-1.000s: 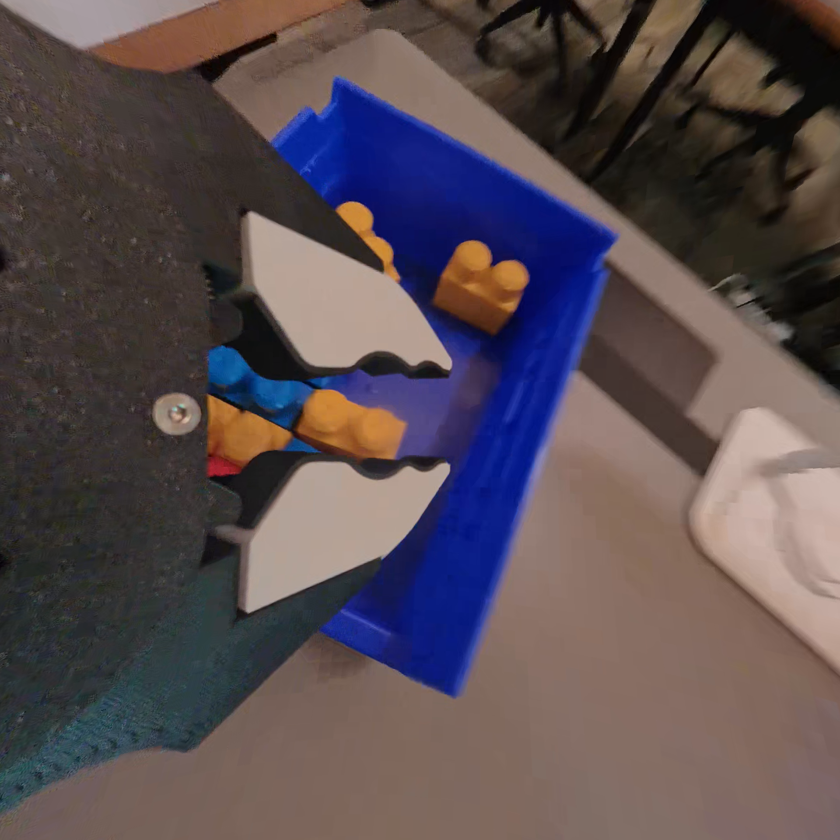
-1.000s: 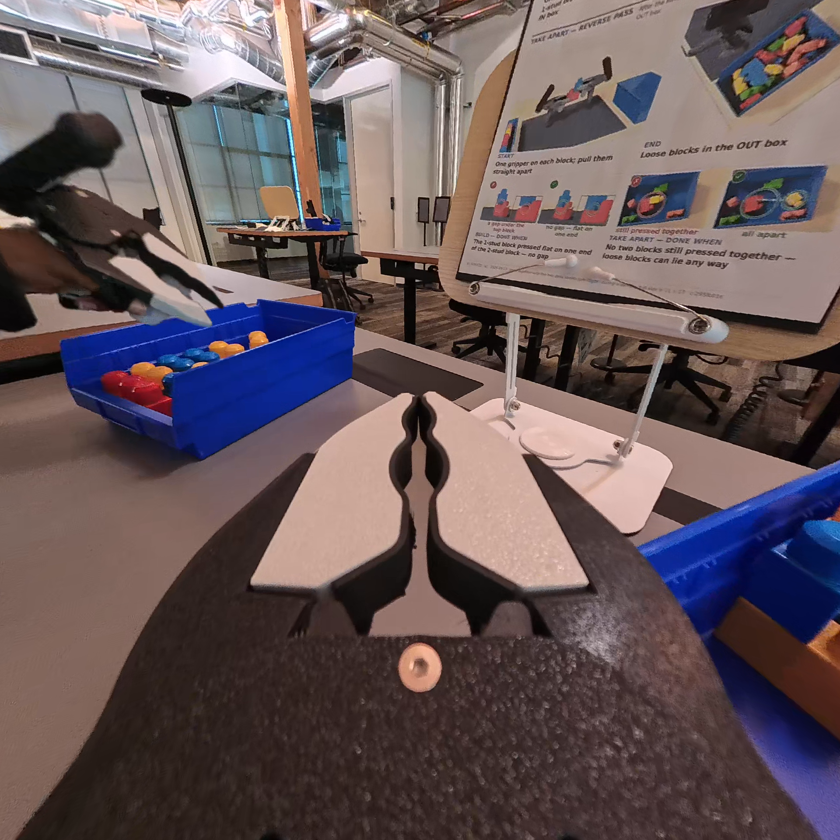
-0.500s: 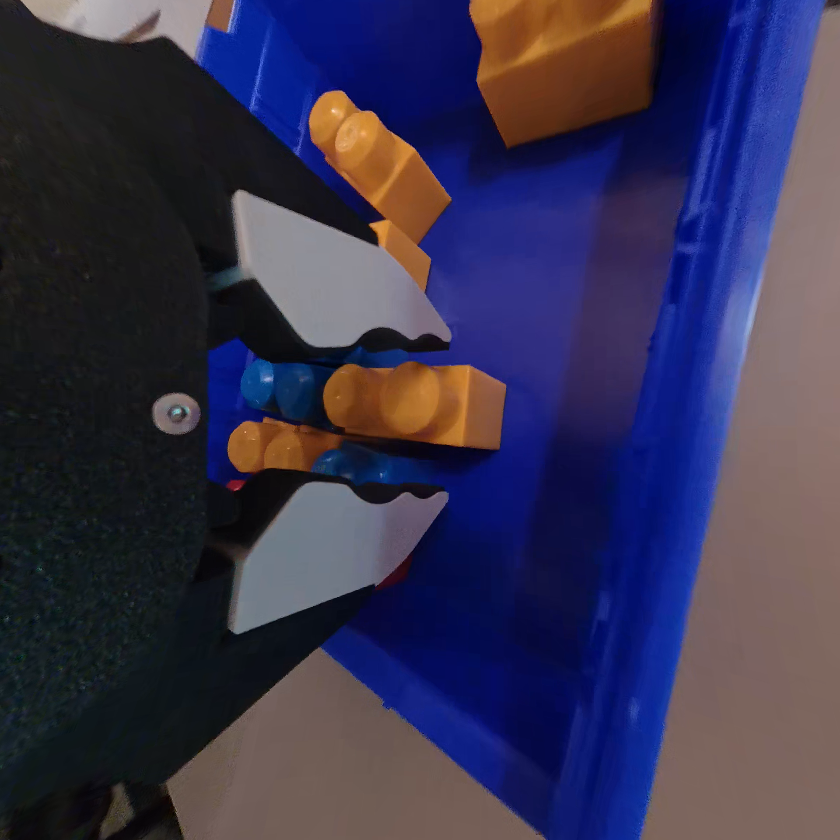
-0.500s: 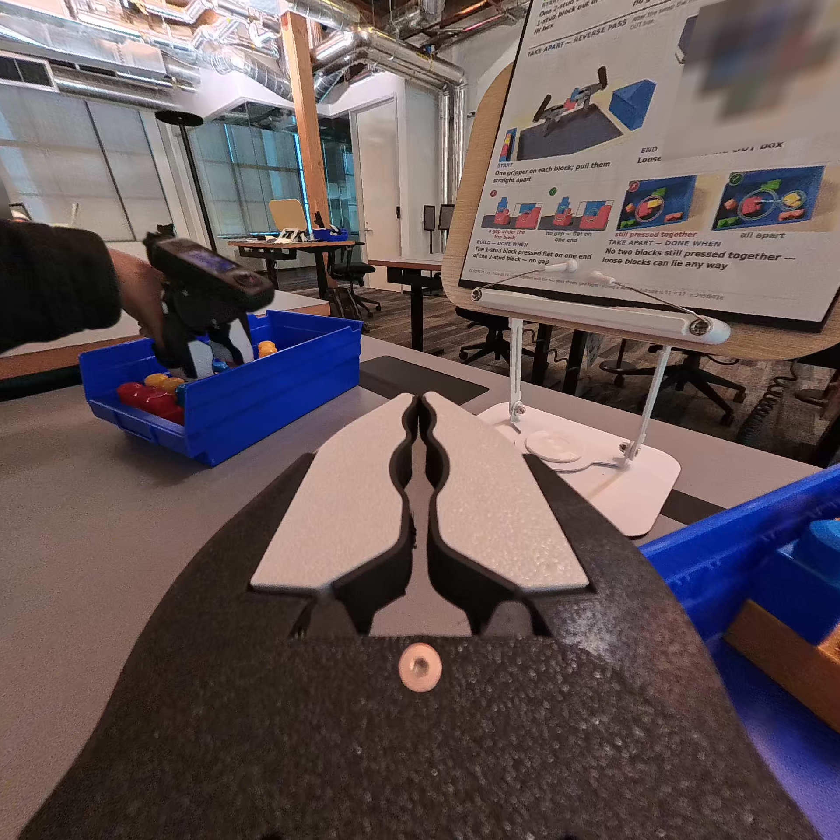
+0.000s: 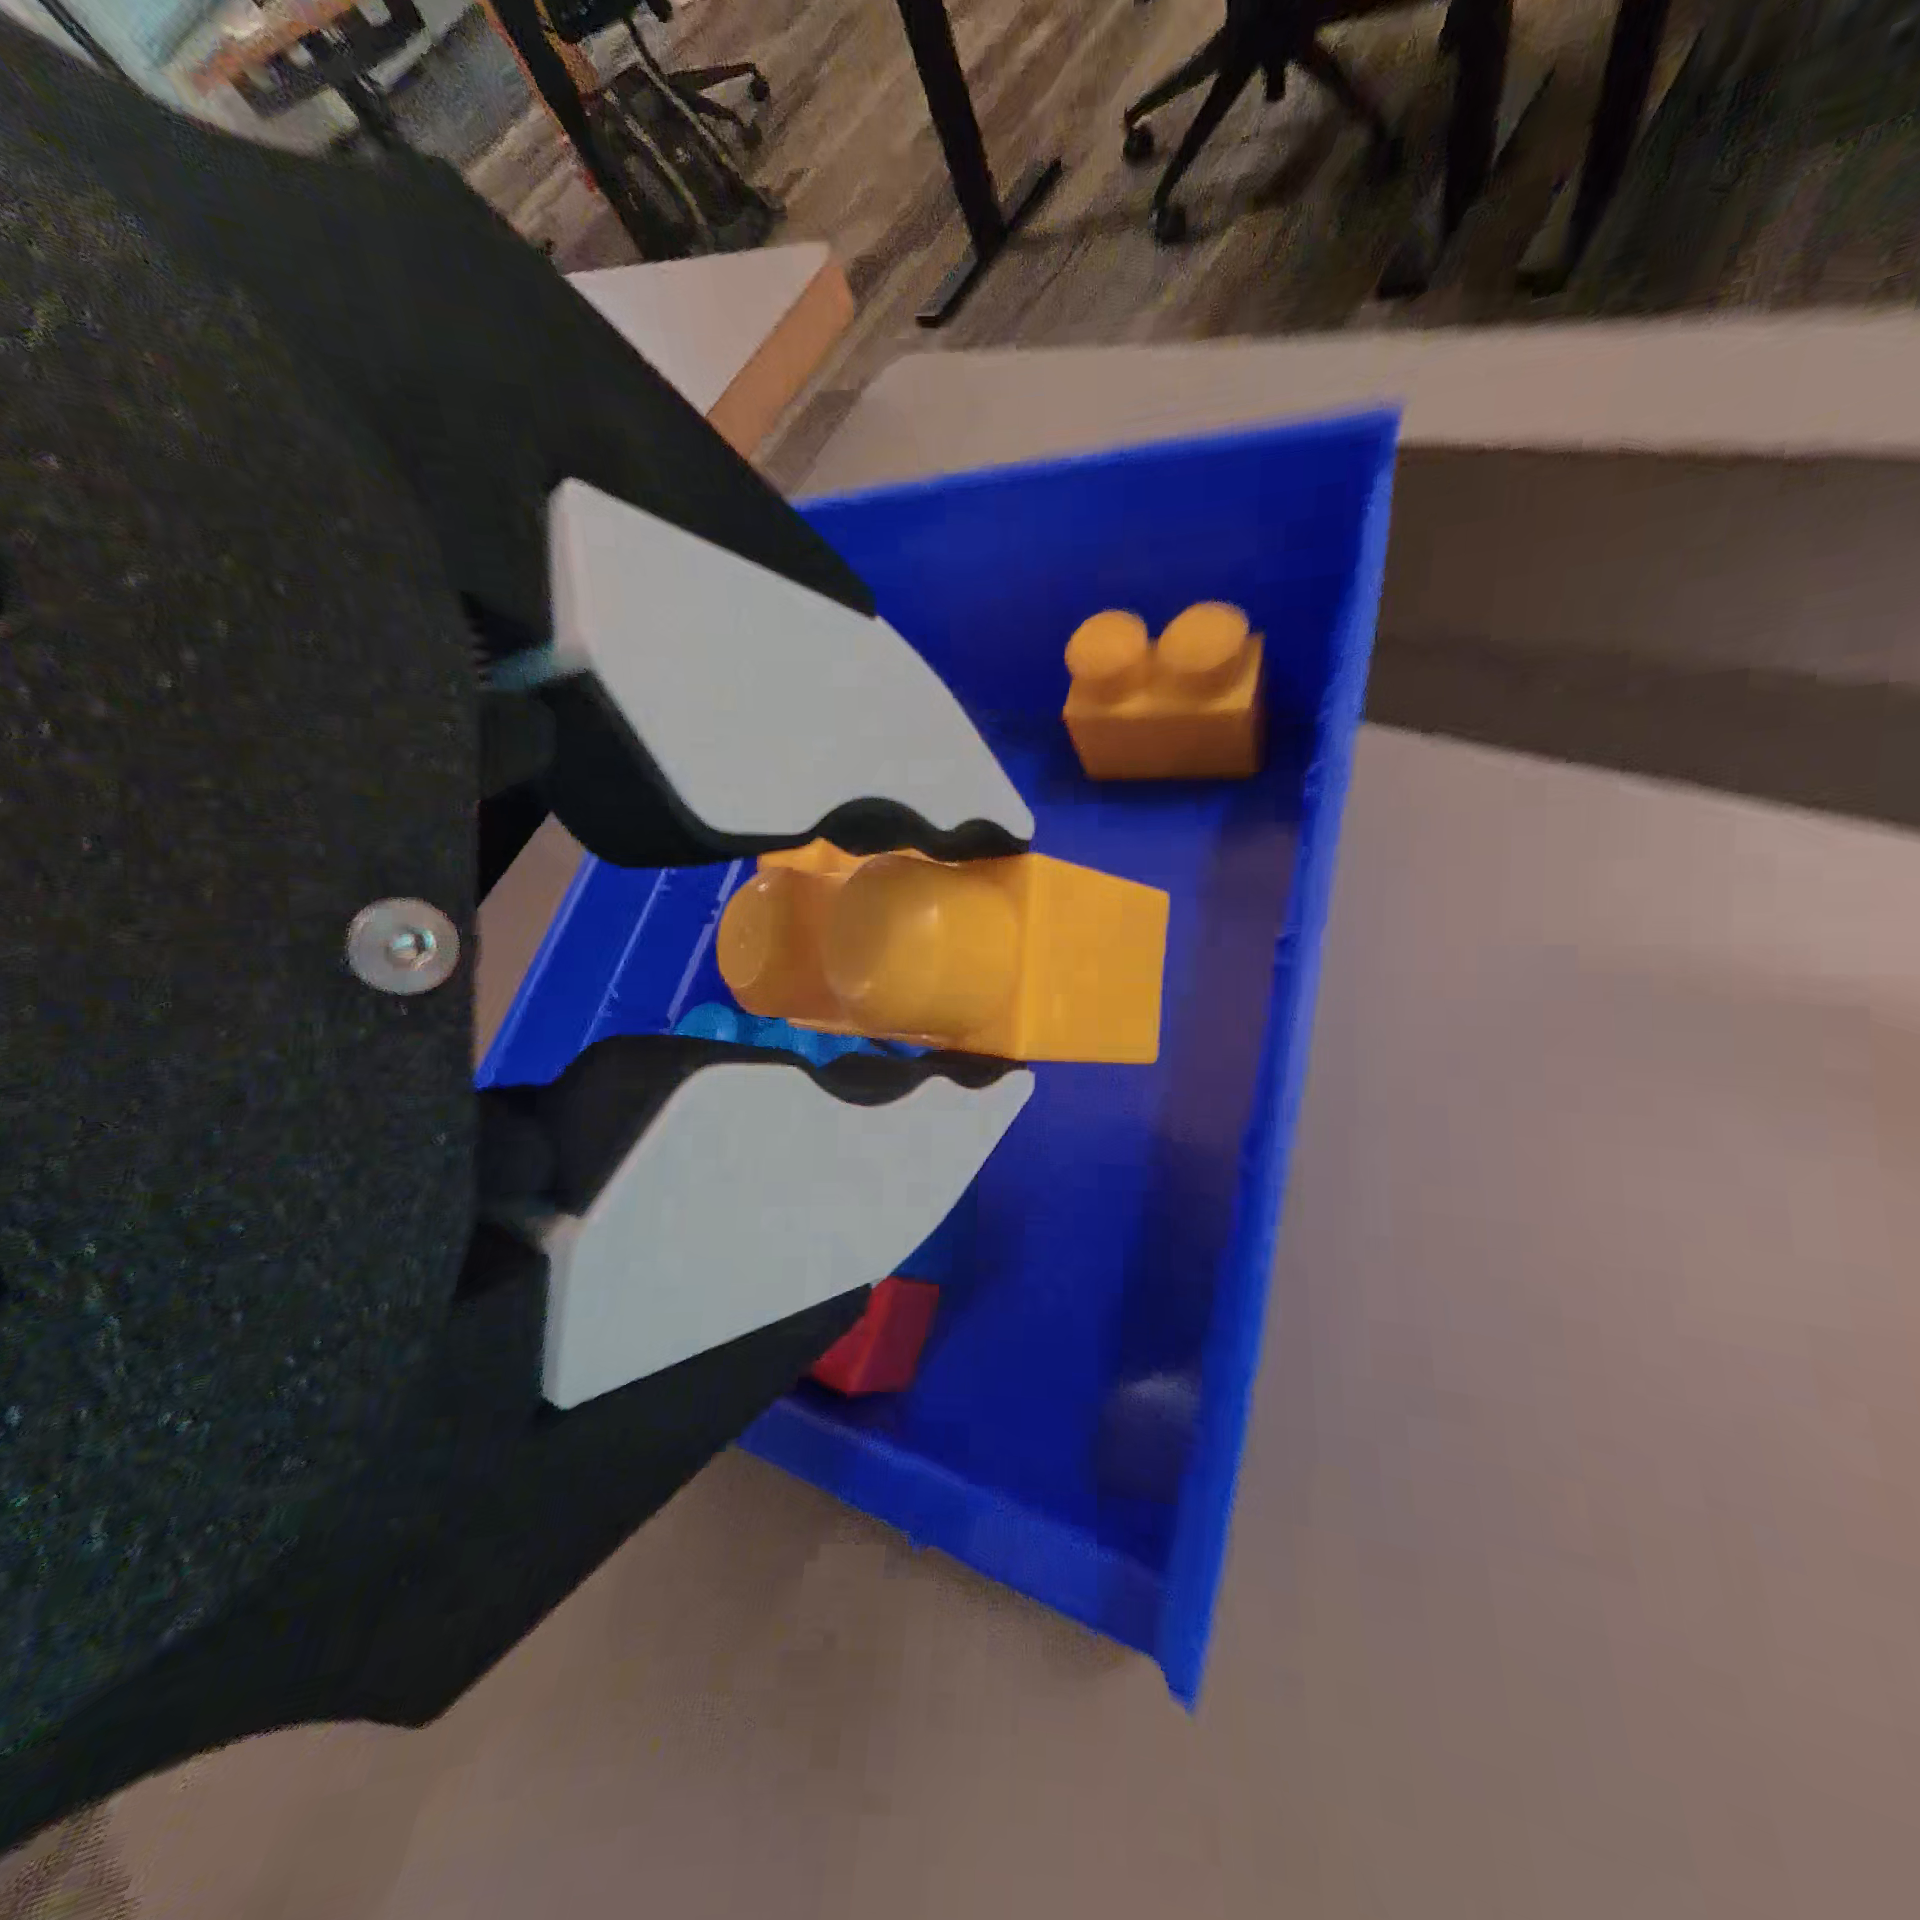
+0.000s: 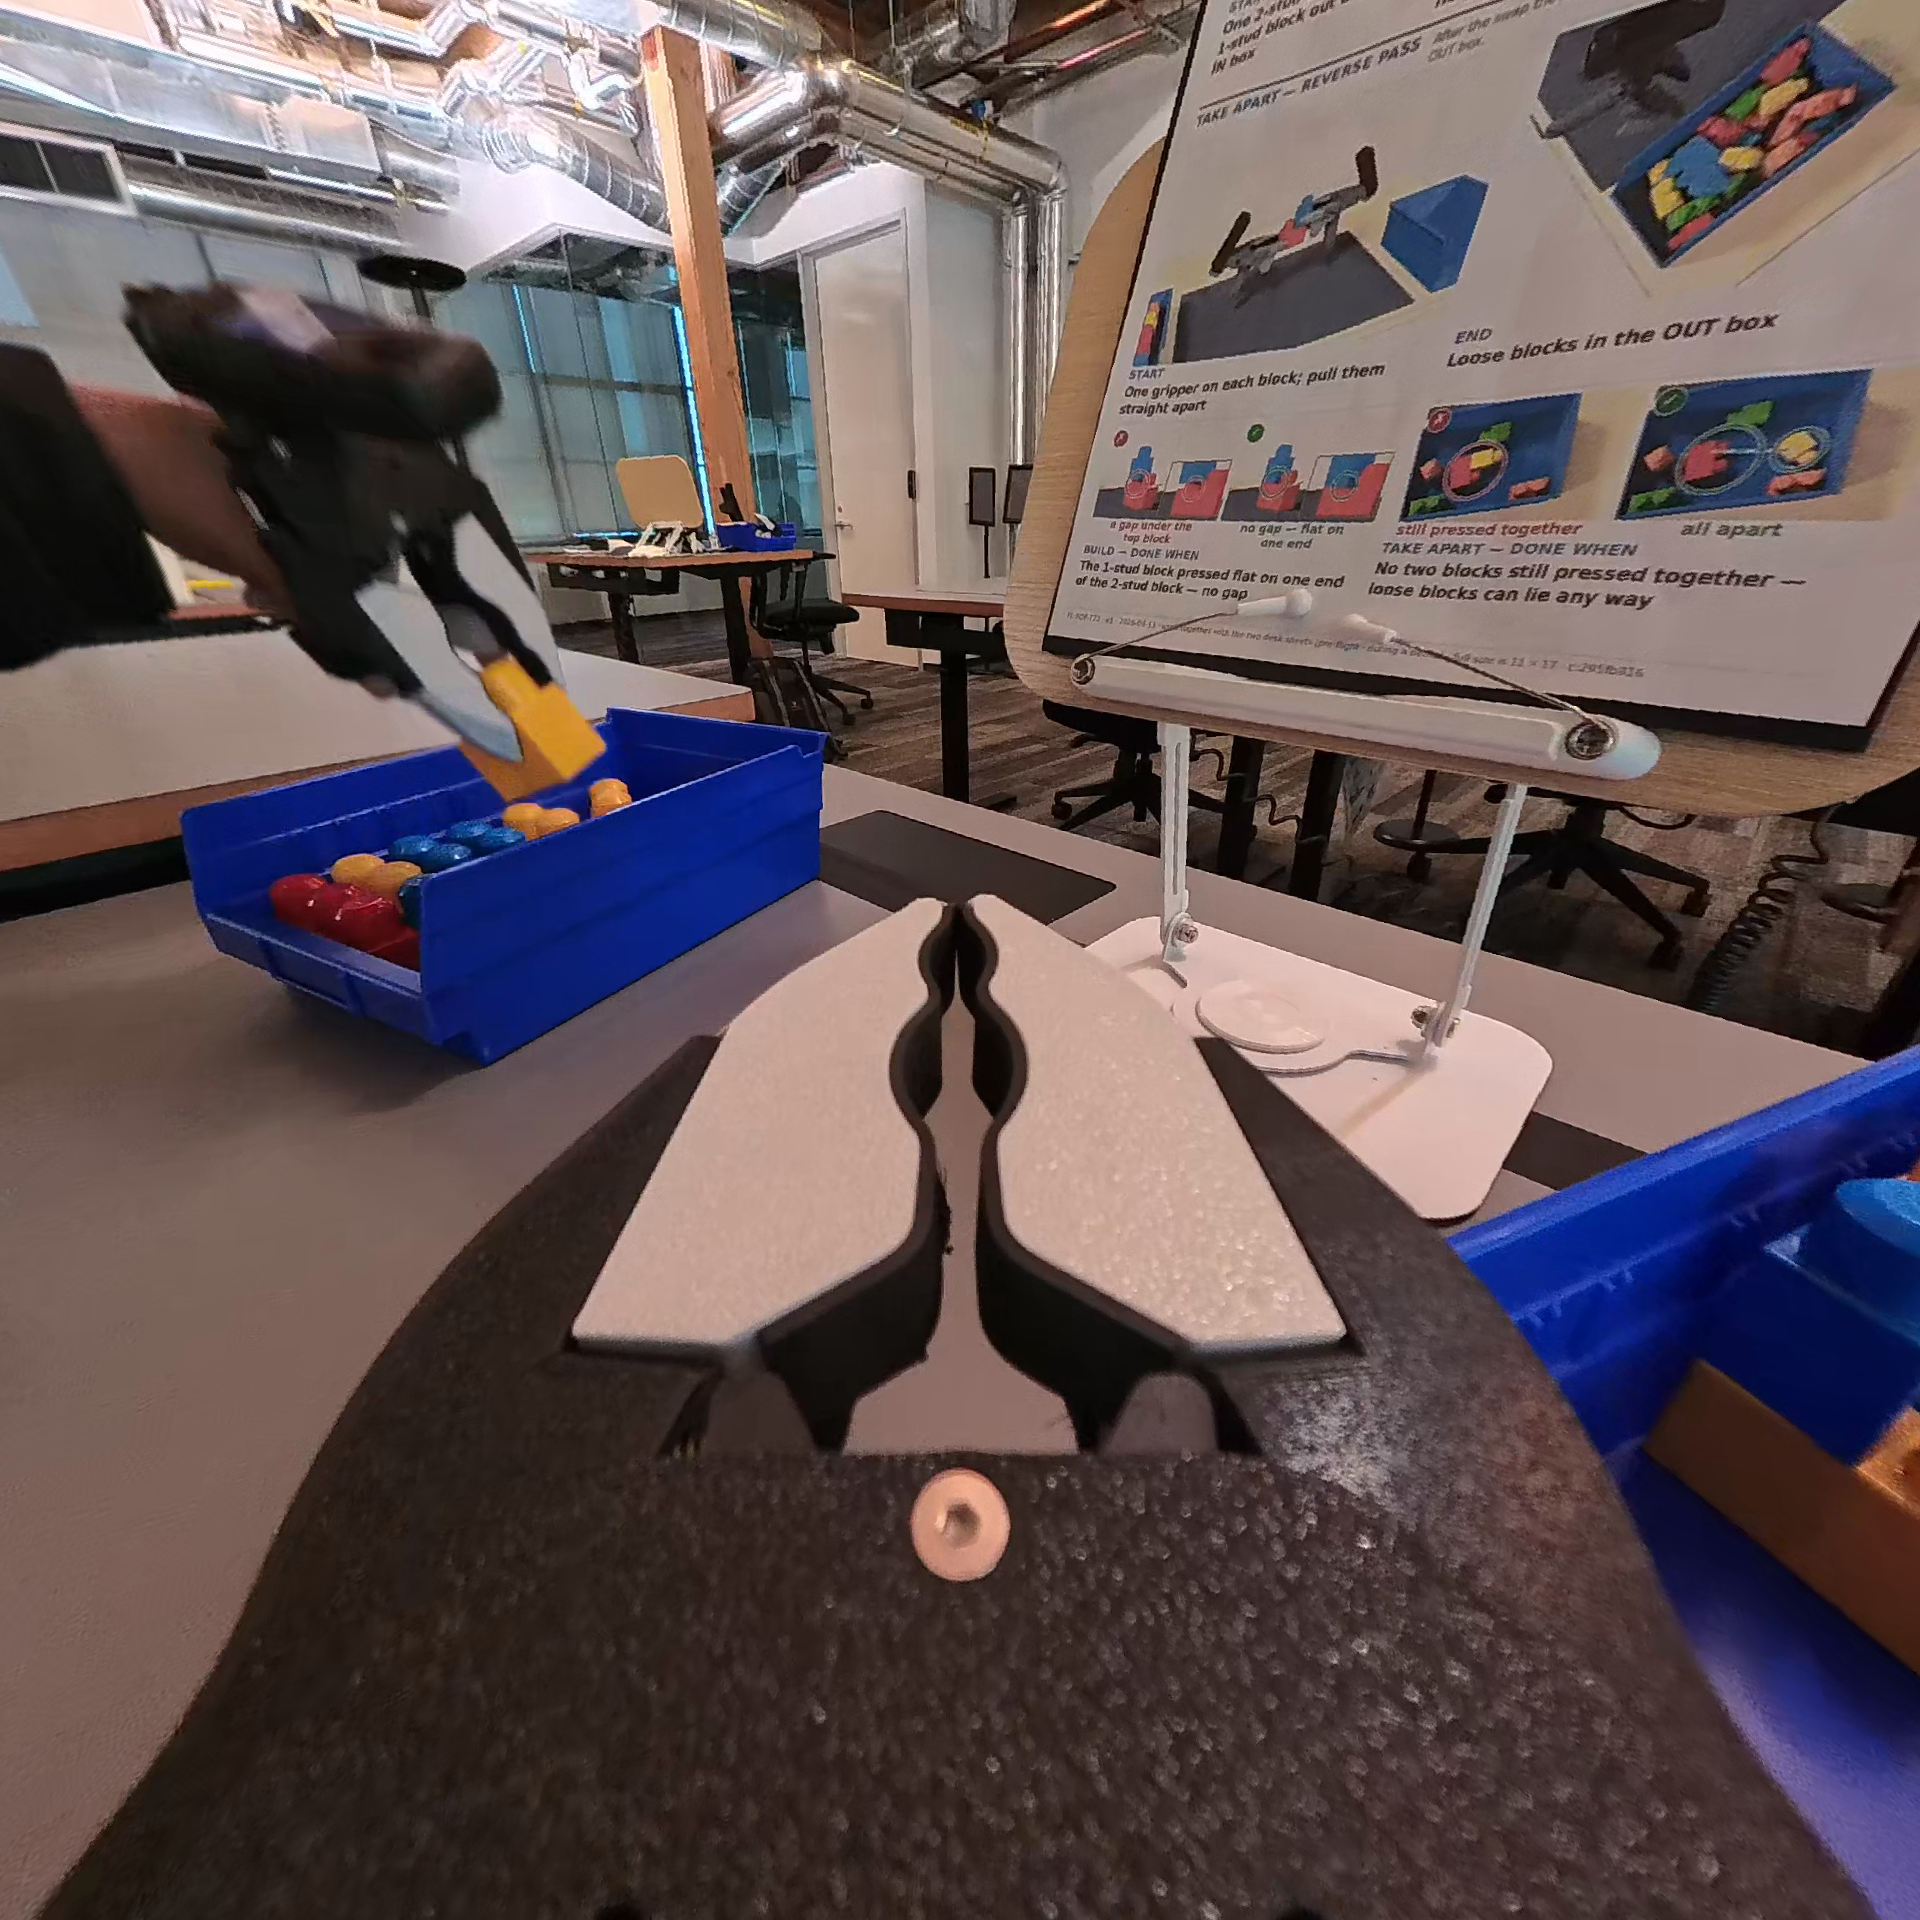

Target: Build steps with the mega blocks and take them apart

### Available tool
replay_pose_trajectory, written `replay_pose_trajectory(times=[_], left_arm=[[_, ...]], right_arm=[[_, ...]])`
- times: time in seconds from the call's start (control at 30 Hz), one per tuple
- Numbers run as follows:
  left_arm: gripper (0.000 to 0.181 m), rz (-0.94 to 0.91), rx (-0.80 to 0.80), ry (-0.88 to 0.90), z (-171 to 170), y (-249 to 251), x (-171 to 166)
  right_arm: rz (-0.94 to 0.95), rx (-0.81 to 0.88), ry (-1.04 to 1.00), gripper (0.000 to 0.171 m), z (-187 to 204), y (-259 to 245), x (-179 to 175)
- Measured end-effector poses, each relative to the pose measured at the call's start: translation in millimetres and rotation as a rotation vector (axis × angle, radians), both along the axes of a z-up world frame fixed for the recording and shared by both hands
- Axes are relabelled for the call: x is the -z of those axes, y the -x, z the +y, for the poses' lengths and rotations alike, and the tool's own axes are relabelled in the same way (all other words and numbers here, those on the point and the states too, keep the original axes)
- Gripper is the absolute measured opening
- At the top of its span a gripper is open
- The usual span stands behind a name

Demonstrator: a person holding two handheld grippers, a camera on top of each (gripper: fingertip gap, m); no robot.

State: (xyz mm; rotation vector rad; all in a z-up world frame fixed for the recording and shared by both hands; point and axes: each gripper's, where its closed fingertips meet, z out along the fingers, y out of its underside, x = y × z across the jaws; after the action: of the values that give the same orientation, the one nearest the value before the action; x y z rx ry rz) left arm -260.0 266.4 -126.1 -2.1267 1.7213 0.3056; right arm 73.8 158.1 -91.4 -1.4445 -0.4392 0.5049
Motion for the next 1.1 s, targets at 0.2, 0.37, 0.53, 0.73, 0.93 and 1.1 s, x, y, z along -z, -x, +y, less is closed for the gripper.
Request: replay_pose_trajectory(times=[0.2,0.37,0.53,0.73,0.93,1.1], left_arm=[[0.036,-0.112,0.124,0.002,-52.0,-58.1,-53.4],[0.035,0.015,0.266,0.106,-105.8,-105.6,-28.2],[0.036,0.100,0.347,0.207,-131.2,-146.6,18.3],[0.036,0.151,0.375,0.284,-135.0,-180.5,71.3],[0.035,0.183,0.368,0.320,-133.7,-195.1,107.5],[0.035,0.183,0.382,0.300,-132.7,-199.6,118.0]], right_arm=[[-0.005,0.004,0.003,0.000,0.5,0.2,1.9],[-0.005,0.011,0.005,0.000,1.1,-2.5,2.5],[0.001,0.017,-0.001,0.000,0.5,-6.3,0.3],[0.006,0.019,0.002,0.000,1.5,-10.0,0.0],[0.013,0.018,0.004,0.000,1.4,-11.9,-0.5],[0.010,0.009,0.011,0.000,1.7,-10.2,1.7]])
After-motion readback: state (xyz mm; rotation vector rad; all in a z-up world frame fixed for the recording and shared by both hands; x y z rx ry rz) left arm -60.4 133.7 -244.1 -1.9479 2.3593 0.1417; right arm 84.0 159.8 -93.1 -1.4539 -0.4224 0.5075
